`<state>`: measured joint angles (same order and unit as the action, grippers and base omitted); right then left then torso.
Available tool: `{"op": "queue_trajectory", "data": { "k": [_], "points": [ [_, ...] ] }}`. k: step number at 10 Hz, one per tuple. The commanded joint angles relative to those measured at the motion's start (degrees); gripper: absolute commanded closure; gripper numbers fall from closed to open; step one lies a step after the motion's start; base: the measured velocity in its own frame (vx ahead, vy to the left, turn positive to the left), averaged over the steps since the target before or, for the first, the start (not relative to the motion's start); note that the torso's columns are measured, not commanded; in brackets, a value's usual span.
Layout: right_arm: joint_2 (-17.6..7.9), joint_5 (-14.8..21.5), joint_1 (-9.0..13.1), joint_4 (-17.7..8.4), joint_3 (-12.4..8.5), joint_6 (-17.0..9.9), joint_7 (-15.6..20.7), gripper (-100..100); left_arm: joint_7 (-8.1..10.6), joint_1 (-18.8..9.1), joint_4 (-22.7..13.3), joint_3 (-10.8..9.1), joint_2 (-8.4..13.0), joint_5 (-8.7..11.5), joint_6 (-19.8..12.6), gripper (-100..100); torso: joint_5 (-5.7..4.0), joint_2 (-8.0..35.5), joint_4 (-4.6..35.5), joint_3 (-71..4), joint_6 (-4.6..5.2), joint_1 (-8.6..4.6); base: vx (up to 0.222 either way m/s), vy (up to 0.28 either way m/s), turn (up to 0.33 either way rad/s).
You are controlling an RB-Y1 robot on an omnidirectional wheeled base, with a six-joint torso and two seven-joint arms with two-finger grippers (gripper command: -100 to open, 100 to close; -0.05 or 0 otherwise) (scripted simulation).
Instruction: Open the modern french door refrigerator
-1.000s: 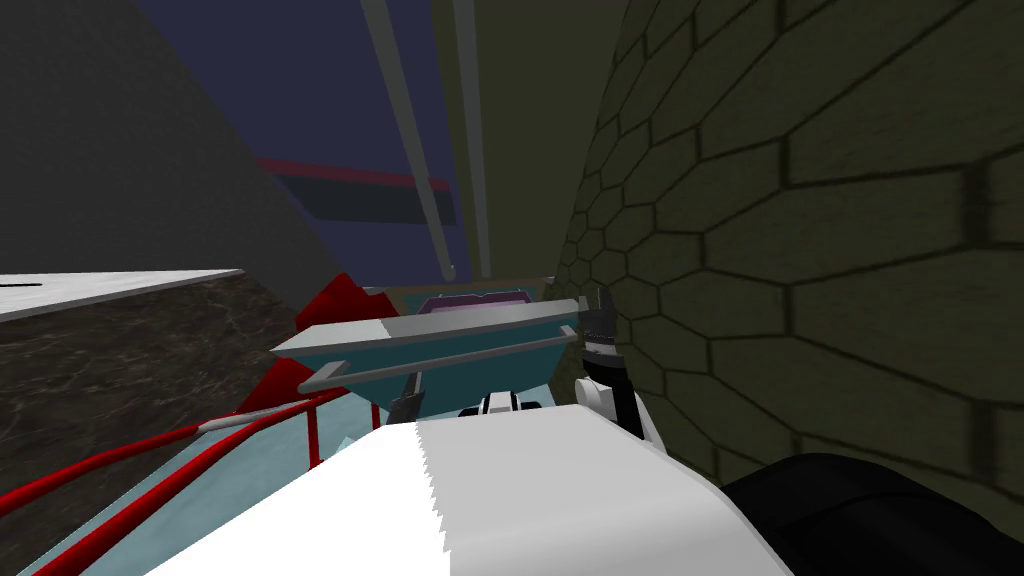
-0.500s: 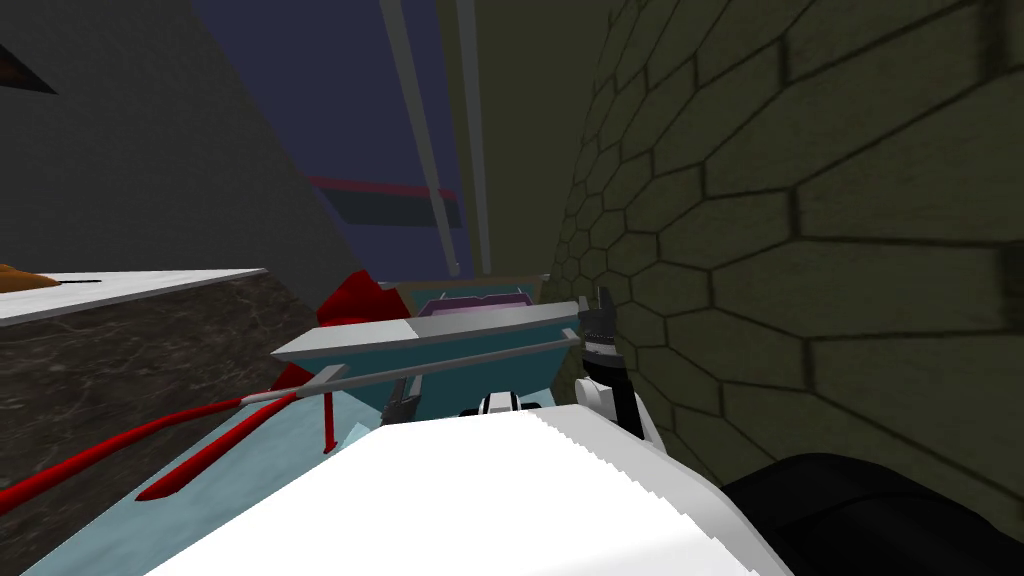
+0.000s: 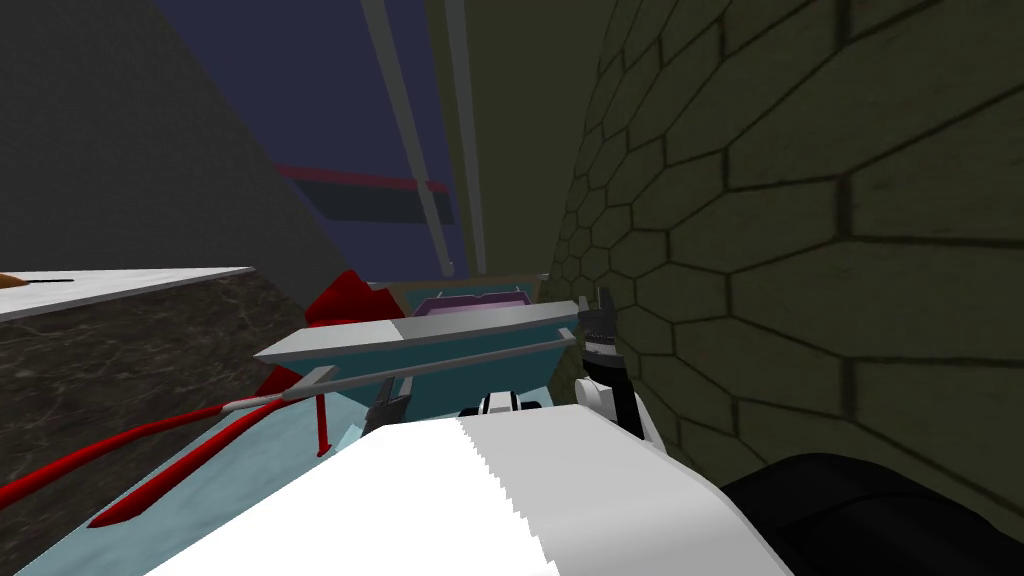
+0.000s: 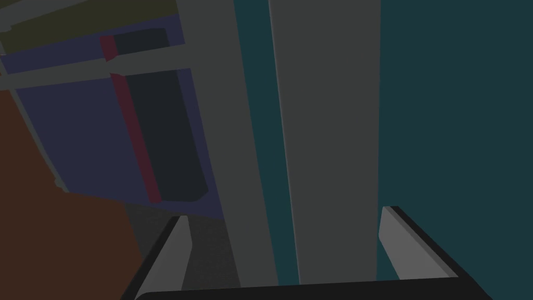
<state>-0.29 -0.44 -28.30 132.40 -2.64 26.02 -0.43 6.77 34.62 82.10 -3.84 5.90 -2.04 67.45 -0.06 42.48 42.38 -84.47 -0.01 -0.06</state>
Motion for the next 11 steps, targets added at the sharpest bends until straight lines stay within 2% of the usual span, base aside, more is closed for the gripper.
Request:
{"op": "queue_trajectory", "data": {
  "k": [1, 2, 4, 6, 7, 11],
  "points": [
    [0.00, 0.00, 0.00, 0.00, 0.00, 0.00, 0.00, 0, 0.94, 1.51, 3.31, -0.24, 0.60, 0.27, -1.63, -100, -0.13, 0.06, 0.09, -0.01, -0.02, -0.09, -0.001, -0.023, 0.004],
    [0.00, 0.00, 0.00, 0.00, 0.00, 0.00, 0.00, 0, 1.50, 2.38, 5.15, -0.42, 0.98, 0.45, -2.63, -100, -0.19, 0.08, 0.15, -0.01, -0.01, -0.12, 0.000, -0.023, -0.011],
    [0.00, 0.00, 0.00, 0.00, 0.00, 0.00, 0.00, 0, 2.05, 3.25, 6.53, -0.59, 1.37, 0.63, -3.63, -100, -0.33, 0.15, 0.24, -0.02, -0.03, -0.25, 0.003, -0.015, -0.002],
    [0.00, 0.00, 0.00, 0.00, 0.00, 0.00, 0.00, 0, 2.06, 3.99, 6.21, -0.21, 1.19, 0.44, -4.32, -100, -0.52, 0.30, 0.40, 0.00, -0.07, -0.41, 0.006, -0.009, 0.001],
    [0.00, 0.00, 0.00, 0.00, 0.00, 0.00, 0.00, 0, 2.10, 4.12, 6.14, -0.19, 1.18, 0.43, -4.60, 0, -0.36, 0.25, 0.27, 0.05, -0.02, -0.36, 0.000, 0.000, 0.000],
    [0.00, 0.00, 0.00, 0.00, 0.00, 0.00, 0.00, 0, 2.10, 4.15, 5.72, -0.25, 1.19, 0.46, -5.21, 0, -0.05, 0.07, -0.01, 0.02, -0.06, -0.14, 0.000, 0.000, 0.000]
  ]
}}
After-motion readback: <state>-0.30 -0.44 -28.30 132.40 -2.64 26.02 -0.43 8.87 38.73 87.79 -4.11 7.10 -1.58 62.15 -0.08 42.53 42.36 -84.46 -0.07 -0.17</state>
